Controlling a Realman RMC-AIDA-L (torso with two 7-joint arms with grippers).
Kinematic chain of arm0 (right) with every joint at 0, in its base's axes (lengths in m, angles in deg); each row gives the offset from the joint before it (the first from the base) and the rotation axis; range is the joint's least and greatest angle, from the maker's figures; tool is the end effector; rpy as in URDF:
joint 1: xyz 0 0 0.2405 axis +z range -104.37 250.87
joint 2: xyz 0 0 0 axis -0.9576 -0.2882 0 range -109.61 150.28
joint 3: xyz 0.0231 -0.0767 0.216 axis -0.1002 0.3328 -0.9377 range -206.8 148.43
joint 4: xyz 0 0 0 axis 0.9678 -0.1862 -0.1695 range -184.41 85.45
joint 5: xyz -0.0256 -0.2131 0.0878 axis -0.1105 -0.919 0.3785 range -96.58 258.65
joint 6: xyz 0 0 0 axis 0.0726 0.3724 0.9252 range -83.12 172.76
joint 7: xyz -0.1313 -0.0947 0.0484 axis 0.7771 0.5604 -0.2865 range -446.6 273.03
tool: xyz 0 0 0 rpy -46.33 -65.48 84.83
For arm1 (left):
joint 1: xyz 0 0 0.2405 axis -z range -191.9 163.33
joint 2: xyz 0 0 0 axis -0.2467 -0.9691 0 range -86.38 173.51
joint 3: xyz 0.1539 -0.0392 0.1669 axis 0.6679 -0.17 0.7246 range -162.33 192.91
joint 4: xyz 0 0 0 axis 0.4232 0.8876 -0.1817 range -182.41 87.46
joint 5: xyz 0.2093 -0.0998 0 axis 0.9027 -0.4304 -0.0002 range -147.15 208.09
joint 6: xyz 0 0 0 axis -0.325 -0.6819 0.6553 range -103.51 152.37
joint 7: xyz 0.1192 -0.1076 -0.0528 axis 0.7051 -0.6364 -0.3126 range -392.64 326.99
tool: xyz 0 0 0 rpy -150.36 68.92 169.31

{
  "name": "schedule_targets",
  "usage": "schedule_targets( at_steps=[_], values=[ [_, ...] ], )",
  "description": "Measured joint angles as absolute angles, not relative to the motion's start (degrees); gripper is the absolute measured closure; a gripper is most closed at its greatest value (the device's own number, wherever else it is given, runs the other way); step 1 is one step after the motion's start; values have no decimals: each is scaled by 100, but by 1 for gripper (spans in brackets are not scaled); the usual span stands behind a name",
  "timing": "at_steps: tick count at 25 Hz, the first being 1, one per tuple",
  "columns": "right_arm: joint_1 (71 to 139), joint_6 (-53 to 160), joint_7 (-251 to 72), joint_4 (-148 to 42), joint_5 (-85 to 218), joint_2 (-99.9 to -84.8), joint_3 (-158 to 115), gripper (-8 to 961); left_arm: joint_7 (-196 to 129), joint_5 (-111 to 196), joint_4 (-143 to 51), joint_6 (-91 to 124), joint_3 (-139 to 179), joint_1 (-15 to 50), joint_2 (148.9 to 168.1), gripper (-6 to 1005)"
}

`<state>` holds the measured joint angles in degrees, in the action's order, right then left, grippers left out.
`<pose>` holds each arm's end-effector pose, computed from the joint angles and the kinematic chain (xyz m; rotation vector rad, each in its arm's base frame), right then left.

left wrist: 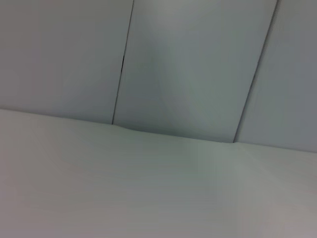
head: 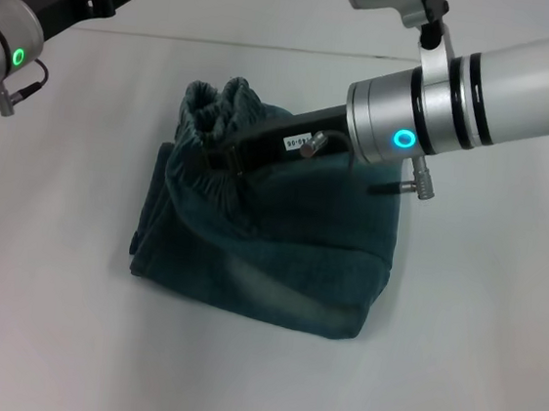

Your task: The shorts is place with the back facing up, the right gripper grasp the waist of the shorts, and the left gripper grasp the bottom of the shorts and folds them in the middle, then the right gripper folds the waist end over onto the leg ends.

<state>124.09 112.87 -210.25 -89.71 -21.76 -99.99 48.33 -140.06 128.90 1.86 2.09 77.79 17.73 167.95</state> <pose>0.0744 0.3974 -0.0991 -2.9216 0.9786 0.4517 -0.2289 0.4793 0.0269 -1.7729 -0.9601 -0.5953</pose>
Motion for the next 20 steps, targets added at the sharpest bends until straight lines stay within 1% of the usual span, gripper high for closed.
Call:
schedule_targets(
  at_steps=[5, 12, 20],
  values=[
    [12475, 11286, -21018, -8859, -2189, -9995, 4872, 811, -14001, 12891, 191, 236, 7834, 1784, 16792, 349],
    [12423, 11309, -20925, -8891, -2248, -9953, 4971, 807, -13996, 12915, 192, 245, 7905, 1799, 16793, 348],
    [11931, 11144, -20725, -9348, -2103, -9959, 4892, 632, -13996, 12900, 205, 318, 7854, 1799, 16780, 348]
  ],
)
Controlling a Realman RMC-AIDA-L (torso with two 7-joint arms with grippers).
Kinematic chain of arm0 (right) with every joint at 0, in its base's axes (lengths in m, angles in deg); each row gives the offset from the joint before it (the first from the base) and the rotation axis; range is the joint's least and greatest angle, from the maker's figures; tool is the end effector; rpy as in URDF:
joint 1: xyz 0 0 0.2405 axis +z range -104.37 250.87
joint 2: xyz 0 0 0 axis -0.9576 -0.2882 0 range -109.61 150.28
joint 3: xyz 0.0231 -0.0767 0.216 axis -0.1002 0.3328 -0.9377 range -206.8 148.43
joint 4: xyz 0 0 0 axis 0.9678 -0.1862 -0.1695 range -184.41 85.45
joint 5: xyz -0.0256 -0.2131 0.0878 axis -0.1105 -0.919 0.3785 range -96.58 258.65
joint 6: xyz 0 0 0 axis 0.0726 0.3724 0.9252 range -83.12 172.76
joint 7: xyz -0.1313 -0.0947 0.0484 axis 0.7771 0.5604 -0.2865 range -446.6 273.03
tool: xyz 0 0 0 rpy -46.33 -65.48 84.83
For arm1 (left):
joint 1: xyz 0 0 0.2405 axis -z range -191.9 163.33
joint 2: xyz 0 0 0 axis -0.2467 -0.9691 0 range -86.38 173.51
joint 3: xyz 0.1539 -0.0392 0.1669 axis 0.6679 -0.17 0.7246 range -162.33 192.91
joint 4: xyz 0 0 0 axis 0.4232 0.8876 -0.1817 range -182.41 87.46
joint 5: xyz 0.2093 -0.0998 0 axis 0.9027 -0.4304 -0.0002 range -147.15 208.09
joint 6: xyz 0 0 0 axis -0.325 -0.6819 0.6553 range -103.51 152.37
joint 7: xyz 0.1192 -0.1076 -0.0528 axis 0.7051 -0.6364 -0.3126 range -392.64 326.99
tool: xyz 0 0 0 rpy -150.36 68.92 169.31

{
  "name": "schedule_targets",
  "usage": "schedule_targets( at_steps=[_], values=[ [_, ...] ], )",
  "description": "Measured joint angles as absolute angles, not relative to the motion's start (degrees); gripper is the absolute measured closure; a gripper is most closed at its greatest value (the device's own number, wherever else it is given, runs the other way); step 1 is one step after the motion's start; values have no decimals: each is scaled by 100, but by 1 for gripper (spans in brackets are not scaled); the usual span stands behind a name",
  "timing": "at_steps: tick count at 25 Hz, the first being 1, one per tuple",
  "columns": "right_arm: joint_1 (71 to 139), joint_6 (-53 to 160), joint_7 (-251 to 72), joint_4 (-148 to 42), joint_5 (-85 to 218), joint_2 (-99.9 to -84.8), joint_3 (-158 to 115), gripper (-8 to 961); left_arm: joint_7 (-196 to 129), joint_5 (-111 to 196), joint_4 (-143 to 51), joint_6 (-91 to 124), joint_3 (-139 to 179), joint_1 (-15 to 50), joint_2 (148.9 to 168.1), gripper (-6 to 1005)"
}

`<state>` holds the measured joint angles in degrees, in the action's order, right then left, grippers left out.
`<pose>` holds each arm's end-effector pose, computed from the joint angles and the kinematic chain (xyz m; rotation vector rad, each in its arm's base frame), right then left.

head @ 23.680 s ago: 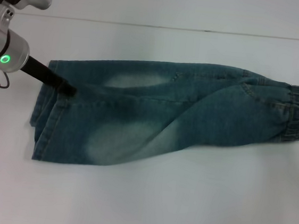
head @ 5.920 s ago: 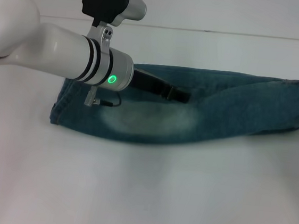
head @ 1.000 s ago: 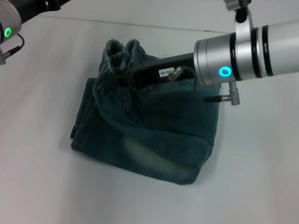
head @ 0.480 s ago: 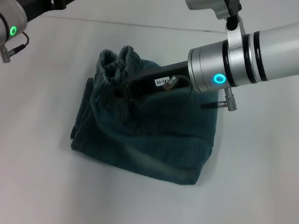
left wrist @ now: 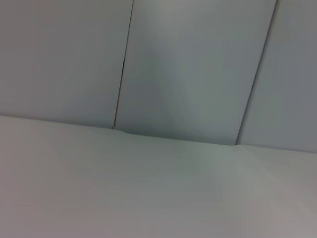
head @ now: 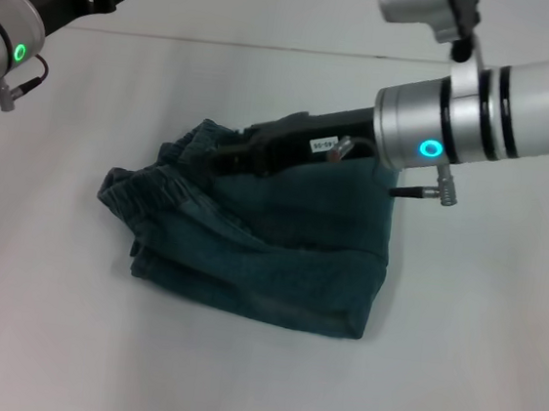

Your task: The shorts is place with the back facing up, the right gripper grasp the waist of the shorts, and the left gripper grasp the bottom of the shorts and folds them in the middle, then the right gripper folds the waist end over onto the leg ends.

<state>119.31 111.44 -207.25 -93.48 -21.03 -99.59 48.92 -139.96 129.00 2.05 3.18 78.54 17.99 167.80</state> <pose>0.0907 0.3992 -0.0887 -2.8712 0.9203 0.4865 -0.2261 0.4816 0.0282 -1.7700 -0.9410 -0.5861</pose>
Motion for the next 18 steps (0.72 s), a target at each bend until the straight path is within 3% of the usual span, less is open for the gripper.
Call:
schedule_targets(
  at_steps=[3, 10, 18],
  values=[
    [11540, 11122, -20561, -9744, -1867, -9951, 4856, 566, -13997, 12895, 296, 322, 7850, 1757, 16791, 348],
    [10509, 11462, -19777, -10186, -994, -9913, 4411, 247, -14050, 12778, 687, -90, 7839, 1383, 16821, 347],
    [9690, 12390, -18760, -10119, -619, -9915, 3557, 28, -13739, 12493, 813, -2397, 7150, 895, 16821, 347]
  ],
)
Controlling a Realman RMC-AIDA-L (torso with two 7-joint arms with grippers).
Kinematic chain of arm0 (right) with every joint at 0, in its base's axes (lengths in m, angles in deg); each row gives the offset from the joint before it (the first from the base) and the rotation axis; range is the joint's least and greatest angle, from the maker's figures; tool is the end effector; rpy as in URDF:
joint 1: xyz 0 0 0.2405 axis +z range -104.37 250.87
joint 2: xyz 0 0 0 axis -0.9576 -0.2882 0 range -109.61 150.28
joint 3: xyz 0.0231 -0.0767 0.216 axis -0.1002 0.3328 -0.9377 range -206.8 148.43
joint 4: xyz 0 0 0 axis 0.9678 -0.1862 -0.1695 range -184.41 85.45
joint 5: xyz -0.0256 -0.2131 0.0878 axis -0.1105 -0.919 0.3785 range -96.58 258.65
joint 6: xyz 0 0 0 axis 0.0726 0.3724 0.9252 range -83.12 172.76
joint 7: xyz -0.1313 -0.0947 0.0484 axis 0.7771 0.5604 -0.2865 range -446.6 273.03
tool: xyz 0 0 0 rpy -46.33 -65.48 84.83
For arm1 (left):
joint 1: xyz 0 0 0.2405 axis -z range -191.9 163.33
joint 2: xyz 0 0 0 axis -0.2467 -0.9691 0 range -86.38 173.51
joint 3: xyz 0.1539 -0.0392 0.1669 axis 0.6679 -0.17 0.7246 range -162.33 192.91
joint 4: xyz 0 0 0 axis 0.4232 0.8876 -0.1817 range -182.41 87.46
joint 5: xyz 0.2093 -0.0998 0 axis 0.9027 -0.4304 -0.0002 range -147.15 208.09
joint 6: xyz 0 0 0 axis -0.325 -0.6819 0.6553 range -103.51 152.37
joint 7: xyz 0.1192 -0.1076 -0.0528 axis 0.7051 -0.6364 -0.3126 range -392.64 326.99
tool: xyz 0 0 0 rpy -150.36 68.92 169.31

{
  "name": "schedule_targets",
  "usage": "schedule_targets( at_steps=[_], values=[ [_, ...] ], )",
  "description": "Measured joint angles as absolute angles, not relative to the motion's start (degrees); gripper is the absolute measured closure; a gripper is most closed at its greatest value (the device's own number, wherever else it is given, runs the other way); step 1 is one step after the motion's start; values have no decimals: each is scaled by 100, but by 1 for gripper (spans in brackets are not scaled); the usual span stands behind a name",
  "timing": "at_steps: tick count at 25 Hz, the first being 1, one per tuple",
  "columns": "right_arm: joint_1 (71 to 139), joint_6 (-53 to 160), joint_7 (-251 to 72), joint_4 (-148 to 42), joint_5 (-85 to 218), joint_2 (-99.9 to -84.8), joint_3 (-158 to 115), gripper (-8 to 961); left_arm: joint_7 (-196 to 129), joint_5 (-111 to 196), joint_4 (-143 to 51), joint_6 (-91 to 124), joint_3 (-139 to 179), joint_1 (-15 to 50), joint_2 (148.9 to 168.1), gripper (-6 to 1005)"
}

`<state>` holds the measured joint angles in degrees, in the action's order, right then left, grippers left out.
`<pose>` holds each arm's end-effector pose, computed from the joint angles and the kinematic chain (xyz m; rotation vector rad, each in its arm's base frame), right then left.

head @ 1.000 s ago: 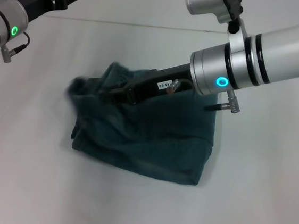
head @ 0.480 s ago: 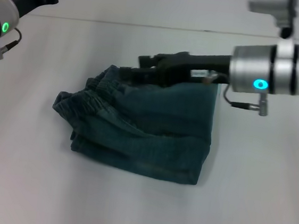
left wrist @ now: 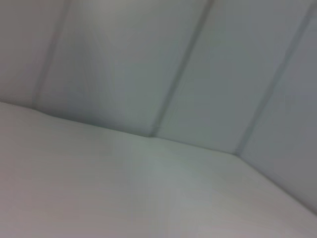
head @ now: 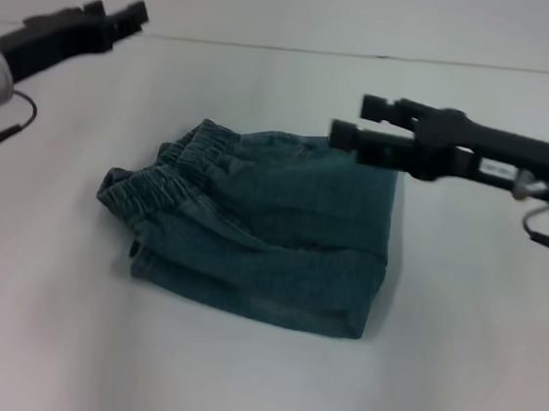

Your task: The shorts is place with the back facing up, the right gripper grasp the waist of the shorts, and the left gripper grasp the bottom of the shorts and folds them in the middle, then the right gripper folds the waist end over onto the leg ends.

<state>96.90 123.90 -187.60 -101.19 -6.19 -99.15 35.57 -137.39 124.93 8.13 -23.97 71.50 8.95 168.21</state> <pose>0.1769 0.3641 -0.0020 -2.6034 0.8534 0.9918 -0.2346 0.4287 0.0357 -1.9826 -1.0018 -0.7978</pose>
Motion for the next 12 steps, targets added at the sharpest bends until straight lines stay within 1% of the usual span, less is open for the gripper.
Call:
schedule_targets(
  at_steps=[1, 8, 12],
  values=[
    [9631, 12487, -18627, -10104, -625, -9916, 3491, 7, -13648, 12481, 795, -2670, 7056, 862, 16821, 347],
    [9145, 13147, -17658, -10034, -865, -9896, 3210, 7, -12778, 12487, 435, -4957, 6131, 652, 16806, 353],
    [9073, 13532, -17538, -10029, -1444, -9891, 2982, 7, -12259, 12622, 56, -6153, 5307, 553, 16753, 355]
  ],
)
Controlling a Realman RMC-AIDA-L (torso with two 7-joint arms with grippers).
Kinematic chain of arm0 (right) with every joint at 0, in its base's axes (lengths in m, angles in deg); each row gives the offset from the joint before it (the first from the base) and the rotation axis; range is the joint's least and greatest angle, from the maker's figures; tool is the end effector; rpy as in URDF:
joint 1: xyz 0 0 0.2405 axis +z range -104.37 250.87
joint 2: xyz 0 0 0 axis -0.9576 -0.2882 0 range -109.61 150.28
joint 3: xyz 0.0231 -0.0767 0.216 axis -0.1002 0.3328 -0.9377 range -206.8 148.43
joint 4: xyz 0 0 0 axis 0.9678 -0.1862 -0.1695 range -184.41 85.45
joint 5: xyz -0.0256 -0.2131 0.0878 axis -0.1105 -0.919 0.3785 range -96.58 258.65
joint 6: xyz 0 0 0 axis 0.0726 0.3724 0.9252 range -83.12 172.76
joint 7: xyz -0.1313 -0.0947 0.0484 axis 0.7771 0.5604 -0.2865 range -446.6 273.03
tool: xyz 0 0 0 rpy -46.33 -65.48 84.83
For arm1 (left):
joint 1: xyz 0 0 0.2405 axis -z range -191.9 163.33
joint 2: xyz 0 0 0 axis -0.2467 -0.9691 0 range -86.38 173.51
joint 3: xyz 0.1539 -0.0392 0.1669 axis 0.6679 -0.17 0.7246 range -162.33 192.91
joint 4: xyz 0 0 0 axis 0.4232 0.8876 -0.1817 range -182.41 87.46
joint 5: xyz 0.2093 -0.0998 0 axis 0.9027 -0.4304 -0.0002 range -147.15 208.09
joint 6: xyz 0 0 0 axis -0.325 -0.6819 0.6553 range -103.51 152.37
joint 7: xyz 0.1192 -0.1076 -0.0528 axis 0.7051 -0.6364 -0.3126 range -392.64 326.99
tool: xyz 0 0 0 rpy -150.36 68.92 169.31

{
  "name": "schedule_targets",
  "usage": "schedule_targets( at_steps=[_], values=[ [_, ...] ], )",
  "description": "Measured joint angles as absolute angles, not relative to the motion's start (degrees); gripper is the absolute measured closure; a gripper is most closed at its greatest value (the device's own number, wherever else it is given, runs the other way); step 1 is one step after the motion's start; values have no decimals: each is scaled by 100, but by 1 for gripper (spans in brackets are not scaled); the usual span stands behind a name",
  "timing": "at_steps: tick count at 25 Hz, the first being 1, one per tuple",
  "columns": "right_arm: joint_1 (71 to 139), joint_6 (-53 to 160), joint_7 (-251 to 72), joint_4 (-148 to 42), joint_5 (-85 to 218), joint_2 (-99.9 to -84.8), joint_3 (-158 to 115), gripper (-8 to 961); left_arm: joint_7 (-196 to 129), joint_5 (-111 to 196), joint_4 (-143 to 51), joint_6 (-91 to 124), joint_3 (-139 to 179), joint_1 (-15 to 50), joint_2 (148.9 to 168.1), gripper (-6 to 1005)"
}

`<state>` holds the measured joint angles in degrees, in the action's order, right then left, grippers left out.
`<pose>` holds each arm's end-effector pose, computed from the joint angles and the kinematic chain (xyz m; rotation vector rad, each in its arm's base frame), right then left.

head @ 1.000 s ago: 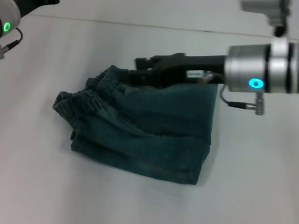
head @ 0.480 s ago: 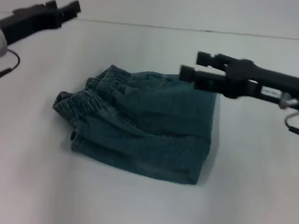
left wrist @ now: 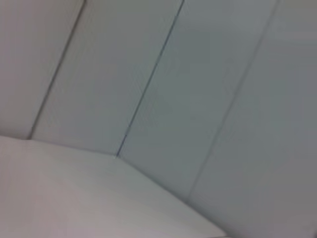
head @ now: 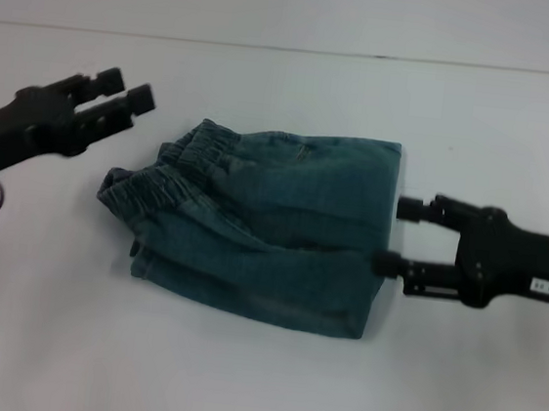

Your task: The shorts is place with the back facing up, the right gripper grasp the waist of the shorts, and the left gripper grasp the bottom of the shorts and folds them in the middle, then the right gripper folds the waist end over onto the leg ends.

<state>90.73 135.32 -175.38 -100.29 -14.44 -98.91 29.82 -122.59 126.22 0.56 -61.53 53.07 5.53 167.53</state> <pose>0.2271 0.3137 0.0005 -2.7237 0.6928 0.8667 -0.2532 0.3428 0.0399 -2.2745 -0.8594 -1.0612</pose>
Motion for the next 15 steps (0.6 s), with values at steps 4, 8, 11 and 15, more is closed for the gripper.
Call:
schedule_targets(
  at_steps=[4, 8, 11, 15],
  values=[
    [9096, 13756, -17533, -10052, -2054, -9892, 2881, 7, -11979, 13042, -5, -6763, 4967, 396, 16748, 354],
    [9258, 13979, -17563, -10075, -2523, -9882, 2876, 7, -11969, 13807, 34, -7263, 4958, 427, 16738, 354],
    [9410, 14195, -17594, -10076, -2779, -9893, 2882, 7, -11966, 14261, 41, -7591, 4979, 494, 16729, 355],
    [9528, 14264, -17598, -10036, -2899, -9915, 2911, 7, -11955, 14466, 17, -7727, 4986, 493, 16727, 355]
  ],
)
